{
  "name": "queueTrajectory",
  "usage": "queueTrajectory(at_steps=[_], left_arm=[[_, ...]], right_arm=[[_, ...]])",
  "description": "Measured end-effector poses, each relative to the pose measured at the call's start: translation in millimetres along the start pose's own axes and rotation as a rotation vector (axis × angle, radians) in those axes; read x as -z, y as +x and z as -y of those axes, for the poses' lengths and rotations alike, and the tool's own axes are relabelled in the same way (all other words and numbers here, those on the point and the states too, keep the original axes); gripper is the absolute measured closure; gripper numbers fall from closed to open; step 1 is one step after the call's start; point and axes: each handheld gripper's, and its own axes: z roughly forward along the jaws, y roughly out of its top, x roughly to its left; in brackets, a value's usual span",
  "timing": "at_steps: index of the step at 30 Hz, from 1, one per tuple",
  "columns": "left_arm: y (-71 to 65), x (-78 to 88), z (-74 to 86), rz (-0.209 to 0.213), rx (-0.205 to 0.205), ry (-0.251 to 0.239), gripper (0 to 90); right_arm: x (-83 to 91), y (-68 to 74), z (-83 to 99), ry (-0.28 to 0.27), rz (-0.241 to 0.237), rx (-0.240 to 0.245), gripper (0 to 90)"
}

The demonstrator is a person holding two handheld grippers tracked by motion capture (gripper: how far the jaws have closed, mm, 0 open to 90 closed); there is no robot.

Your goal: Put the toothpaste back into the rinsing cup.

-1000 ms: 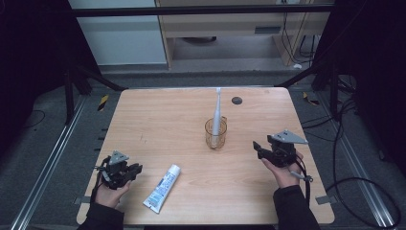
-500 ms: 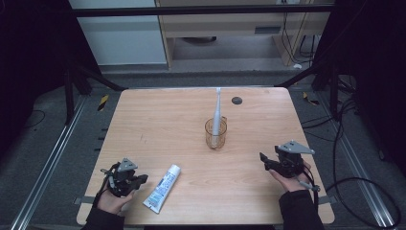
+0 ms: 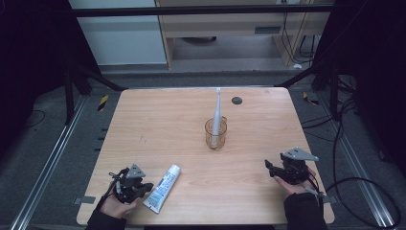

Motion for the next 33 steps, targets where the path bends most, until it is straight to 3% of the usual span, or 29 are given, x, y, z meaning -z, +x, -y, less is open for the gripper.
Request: queueTrajectory(at_steps=[10, 25, 33], left_arm=[[-6.9, -0.6, 1.3, 0.012, -0.014, 0.016, 89.6], [-27.0, -6.2, -2.4, 0.077, -0.079, 0.028, 89.6], [-35.3, -10.4, -6.0, 0.088, -0.100, 0.024, 89.6]], right_arm=[[-4.2, 3.6, 0.4, -0.004, -0.016, 0.013, 31.5], [-7.7, 4.8, 2.1, 0.006, -0.025, 0.010, 30.4], [-7.5, 4.9, 0.6, 0.004, -0.027, 0.005, 30.1]])
